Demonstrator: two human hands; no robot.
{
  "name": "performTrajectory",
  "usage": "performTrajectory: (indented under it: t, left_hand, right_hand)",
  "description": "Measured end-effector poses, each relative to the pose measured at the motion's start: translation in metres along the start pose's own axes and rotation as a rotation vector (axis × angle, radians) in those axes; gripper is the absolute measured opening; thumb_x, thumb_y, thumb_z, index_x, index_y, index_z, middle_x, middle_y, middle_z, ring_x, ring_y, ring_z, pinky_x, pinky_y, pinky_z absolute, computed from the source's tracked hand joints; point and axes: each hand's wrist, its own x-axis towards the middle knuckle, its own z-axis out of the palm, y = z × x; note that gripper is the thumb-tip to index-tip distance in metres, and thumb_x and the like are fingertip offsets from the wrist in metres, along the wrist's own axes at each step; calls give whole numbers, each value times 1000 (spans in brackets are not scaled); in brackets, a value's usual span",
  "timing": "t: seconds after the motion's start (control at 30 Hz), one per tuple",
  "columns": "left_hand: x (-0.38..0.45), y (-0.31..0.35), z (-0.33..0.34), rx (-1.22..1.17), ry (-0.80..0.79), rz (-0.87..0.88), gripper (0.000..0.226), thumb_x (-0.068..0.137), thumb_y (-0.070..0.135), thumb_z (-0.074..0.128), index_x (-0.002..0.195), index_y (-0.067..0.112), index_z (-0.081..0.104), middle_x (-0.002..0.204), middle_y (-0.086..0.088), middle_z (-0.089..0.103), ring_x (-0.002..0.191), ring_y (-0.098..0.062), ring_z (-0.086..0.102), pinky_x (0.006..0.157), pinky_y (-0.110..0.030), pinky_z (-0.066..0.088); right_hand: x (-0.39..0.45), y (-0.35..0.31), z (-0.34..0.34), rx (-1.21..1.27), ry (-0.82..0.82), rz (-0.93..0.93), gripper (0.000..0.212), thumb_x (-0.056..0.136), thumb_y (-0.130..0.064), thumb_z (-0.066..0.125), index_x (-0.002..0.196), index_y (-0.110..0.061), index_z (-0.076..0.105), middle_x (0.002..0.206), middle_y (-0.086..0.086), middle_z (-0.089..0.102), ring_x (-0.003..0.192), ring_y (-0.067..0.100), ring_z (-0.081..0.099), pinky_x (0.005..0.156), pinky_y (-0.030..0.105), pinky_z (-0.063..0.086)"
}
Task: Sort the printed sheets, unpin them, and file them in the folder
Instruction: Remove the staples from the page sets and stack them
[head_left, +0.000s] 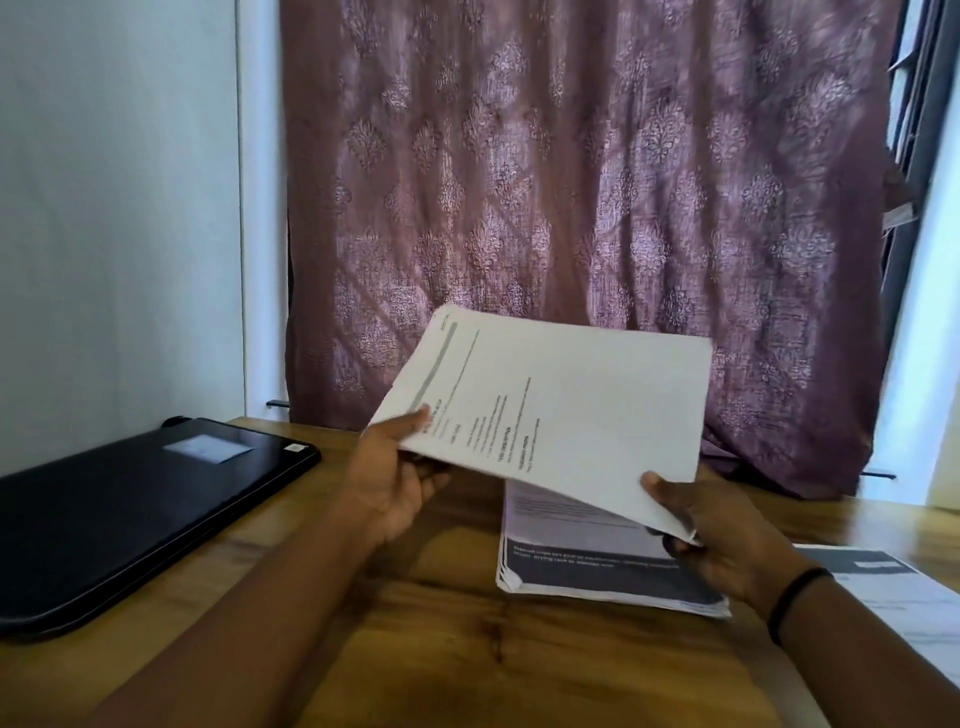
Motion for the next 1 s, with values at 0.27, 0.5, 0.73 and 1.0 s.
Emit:
performTrajectory:
  t: [0.27,0.5,0.73,1.0]
  left_hand:
    - [10,26,-31,223,-62,-96,34,82,30,61,105,6,68,103,-13,71,88,-28,69,81,-44,54]
    - [12,-4,-24,376,64,-257,18,94,9,56,110,4,60,83,-15,75,81,-37,68,67,-51,54]
    - [11,-11,-16,293,44,-194,28,93,9,58,120,6,54,101,-20,72,91,-41,68,69,-57,54]
    - [3,-27,-7,312,-94,-181,38,86,10,65,122,6,54,99,-16,73,88,-30,71,65,-44,60]
  right_hand:
    - [5,-3,-30,-49,-112,-18,99,34,-42,97,121,-11,60,111,12,71,101,32,64,83,42,55]
    - [4,1,-21,-100,-198,-131,95,45,-44,93,124,-6,58,117,11,69,110,30,64,101,49,46]
    - [6,3,-21,-184,20,-137,18,90,-14,64,108,-10,62,97,3,70,87,20,67,70,29,53]
    - [11,-2,-41,86,94,-104,28,92,-7,58,119,-3,59,109,17,68,89,31,66,63,37,60]
